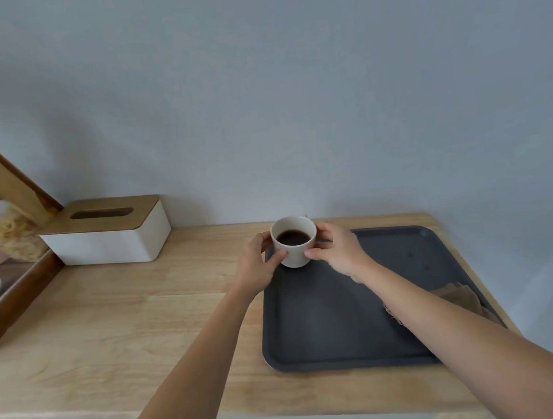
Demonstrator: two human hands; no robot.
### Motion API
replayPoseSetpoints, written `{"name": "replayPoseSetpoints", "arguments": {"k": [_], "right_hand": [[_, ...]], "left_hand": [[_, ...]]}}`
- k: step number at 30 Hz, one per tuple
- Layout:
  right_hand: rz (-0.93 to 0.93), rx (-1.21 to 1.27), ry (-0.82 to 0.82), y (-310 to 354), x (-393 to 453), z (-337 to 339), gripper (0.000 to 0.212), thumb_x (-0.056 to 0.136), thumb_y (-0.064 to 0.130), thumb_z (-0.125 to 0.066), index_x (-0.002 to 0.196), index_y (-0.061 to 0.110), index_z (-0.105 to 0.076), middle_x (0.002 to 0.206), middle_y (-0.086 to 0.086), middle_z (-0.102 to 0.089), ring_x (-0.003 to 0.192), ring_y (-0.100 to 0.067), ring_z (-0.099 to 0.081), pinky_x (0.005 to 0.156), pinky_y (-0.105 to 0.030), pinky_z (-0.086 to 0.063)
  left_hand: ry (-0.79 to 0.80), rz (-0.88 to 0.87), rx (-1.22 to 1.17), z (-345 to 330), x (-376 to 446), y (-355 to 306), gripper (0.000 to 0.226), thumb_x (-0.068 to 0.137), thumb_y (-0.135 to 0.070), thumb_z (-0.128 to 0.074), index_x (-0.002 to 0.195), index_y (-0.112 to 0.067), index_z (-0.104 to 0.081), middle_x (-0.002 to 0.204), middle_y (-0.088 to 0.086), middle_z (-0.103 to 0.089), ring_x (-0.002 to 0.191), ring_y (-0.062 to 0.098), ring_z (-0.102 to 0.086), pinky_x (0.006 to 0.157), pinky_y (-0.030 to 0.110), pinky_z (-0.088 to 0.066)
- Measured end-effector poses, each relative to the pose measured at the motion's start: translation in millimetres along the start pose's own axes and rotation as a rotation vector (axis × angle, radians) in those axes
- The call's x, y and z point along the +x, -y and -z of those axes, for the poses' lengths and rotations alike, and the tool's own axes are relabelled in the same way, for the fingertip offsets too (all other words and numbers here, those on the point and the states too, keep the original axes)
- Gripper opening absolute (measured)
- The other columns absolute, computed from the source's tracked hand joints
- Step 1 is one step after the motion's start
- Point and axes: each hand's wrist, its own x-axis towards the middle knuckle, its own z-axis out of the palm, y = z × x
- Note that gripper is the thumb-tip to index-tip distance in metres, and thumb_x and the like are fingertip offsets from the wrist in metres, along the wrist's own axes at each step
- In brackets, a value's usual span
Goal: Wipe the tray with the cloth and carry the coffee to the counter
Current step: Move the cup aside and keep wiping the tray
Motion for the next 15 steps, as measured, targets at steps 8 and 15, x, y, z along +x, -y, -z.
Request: {"name": "replayPoseSetpoints", "arguments": {"k": [8, 15], "right_hand": [[0.013, -0.069, 0.105, -5.3, -5.7, 3.6, 0.06, 0.077, 0.019, -0.076, 0.132, 0.027, -0.053, 0.132, 0.004, -0.062, 0.122, -0.012, -0.057, 0.107, -0.041, -0.044], [0.101, -0.443, 0.089, -20.2, -81.6, 80.2, 0.044, 0.088, 0.032, -0.065, 0.131, 0.032, -0.055, 0.134, 0.013, -0.058, 0.124, 0.002, -0.049, 0.109, -0.031, -0.041]], "left_hand": [[0.032, 0.016, 0.019, -4.4, -11.9, 0.9, 0.047, 0.091, -0.021, -0.059, 0.136, -0.014, -0.046, 0.131, -0.004, -0.057, 0.12, 0.008, -0.05, 0.097, 0.024, -0.039], [0.146, 0.257, 0.542, -39.7, -89.9, -8.5, 0.091, 0.084, -0.074, -0.029, 0.152, -0.021, 0.001, 0.159, 0.021, 0.004, 0.147, 0.035, 0.008, 0.117, 0.052, -0.006]]}}
